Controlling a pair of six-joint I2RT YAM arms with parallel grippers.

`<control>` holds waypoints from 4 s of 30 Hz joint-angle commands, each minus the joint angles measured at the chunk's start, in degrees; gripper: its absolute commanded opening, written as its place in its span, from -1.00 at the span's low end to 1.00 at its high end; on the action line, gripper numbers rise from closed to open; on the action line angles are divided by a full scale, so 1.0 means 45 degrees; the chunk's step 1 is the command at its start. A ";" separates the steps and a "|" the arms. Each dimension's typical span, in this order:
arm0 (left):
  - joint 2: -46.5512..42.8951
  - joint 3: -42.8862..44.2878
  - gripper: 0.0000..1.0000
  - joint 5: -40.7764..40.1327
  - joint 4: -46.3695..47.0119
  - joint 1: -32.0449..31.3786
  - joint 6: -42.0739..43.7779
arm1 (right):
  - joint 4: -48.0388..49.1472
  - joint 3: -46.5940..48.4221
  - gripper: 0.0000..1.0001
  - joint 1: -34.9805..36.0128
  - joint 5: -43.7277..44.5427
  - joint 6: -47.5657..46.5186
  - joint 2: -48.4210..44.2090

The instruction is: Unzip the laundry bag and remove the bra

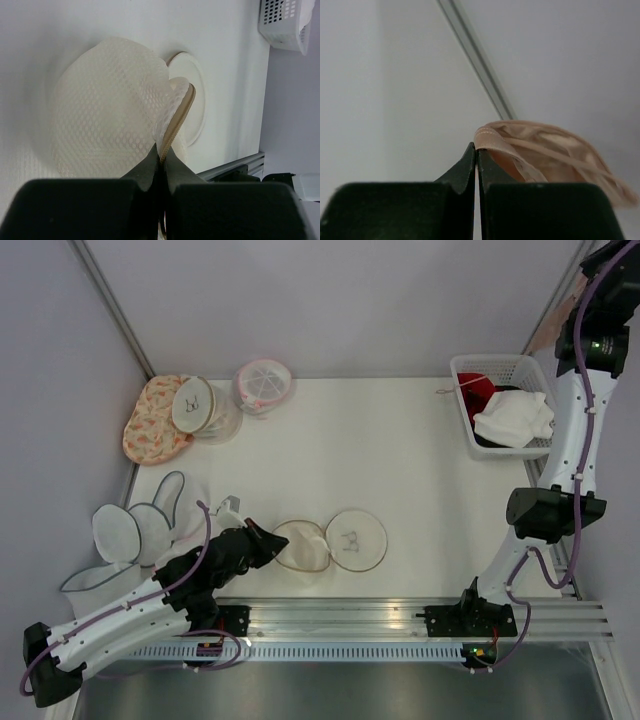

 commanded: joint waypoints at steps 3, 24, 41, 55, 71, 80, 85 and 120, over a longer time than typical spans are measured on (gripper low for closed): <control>0.0230 0.0347 -0.96 -0.0352 0.0029 -0.0028 -0.0109 | 0.2267 0.2250 -0.99 -0.0770 -0.0682 0.0623 0.0535; 0.0797 0.0152 -0.95 -0.0411 0.0361 -0.0009 -0.0441 | 0.4103 0.1602 -0.99 -0.1122 -0.1268 0.1052 0.1727; 0.1422 0.0153 -0.95 -0.0216 0.0752 -0.0028 -0.0558 | 0.5938 0.1644 -0.99 -0.1297 -0.1522 0.1890 0.1881; 0.1695 -0.0023 -0.95 -0.0236 0.0966 -0.0009 -0.0773 | 0.5432 -0.0771 -0.99 -0.1122 -0.2753 0.2265 0.3564; 0.1969 -0.0238 -0.95 0.0604 0.1553 -0.0009 -0.0793 | -0.0851 -0.5641 -0.99 -0.0165 -0.0507 0.2866 0.2839; 0.1365 -0.0433 -0.95 0.0995 0.1631 -0.0009 -0.0832 | -0.2298 -0.6953 -0.39 -0.0164 0.0001 0.2929 0.2644; 0.1091 -0.0609 -0.95 0.1190 0.1768 0.0011 -0.0988 | -0.3694 -0.5791 0.73 -0.0106 -0.0621 0.1739 0.2515; 0.0173 -0.0570 -0.96 0.2323 0.1768 0.0010 -0.0813 | -0.5446 -1.0544 0.96 -0.0321 0.3245 -0.0198 -0.0052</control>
